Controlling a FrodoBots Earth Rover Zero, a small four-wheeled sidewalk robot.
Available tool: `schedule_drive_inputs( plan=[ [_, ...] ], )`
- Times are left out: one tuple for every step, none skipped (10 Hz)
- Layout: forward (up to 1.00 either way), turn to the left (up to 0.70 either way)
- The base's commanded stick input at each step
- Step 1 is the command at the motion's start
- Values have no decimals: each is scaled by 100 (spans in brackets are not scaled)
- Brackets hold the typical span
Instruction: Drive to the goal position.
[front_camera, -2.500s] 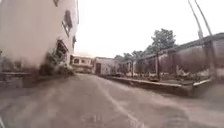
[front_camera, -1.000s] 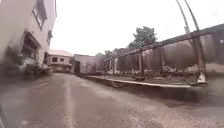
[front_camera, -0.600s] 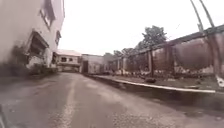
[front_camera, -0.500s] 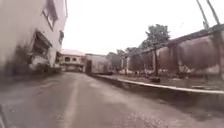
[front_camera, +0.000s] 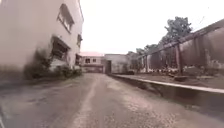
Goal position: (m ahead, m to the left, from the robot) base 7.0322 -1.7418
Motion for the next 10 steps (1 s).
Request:
schedule_drive_inputs(
  plan=[
    [85,34],
    [85,26],
    [85,17],
    [85,9],
    [85,0],
    [85,0],
    [85,-4],
    [85,-11],
    [85,-17],
    [85,-24]
  ],
)
